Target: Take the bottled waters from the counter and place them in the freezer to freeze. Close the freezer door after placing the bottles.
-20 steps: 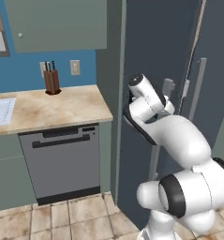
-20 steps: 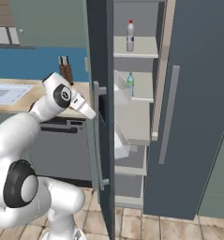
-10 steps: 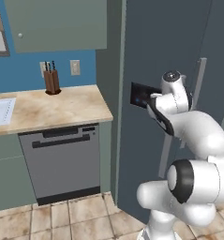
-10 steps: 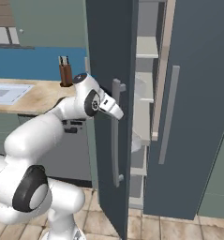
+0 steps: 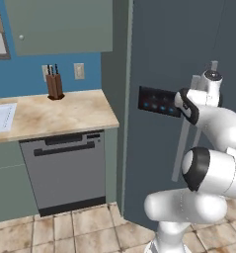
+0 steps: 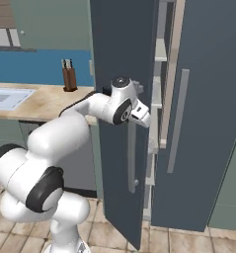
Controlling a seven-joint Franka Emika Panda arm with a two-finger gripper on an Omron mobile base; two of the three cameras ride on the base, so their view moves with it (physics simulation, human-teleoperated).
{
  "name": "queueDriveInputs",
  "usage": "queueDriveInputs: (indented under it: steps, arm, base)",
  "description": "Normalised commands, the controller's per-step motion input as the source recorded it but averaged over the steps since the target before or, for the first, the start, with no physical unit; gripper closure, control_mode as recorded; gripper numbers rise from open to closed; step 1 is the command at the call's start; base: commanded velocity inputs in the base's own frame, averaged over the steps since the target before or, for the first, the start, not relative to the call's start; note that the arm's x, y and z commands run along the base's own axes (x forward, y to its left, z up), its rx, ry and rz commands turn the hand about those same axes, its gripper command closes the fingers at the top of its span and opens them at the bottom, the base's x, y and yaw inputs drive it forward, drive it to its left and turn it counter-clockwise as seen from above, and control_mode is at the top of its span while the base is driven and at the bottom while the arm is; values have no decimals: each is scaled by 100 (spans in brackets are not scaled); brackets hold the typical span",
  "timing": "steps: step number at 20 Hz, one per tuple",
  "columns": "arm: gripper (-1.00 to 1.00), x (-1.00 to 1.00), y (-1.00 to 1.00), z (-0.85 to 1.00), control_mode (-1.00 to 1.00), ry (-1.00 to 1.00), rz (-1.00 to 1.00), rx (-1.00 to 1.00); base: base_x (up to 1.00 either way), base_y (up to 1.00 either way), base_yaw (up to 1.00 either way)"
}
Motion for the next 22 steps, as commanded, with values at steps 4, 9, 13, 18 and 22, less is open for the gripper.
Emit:
queueDriveInputs:
  steps: [4,9,13,18,22]
  arm:
    - [-100,4,0,0,-100,-5,5,0]
    - [-100,47,-2,0,-100,-12,4,-1]
    - [-100,47,-3,0,-100,-15,3,-10]
    - [-100,43,0,1,-100,-11,4,-10]
    - [-100,58,-12,0,-100,-11,10,-5]
  base:
    - [0,0,0]
    - [0,0,0]
    - [0,0,0]
    - [0,0,0]
    - [0,0,0]
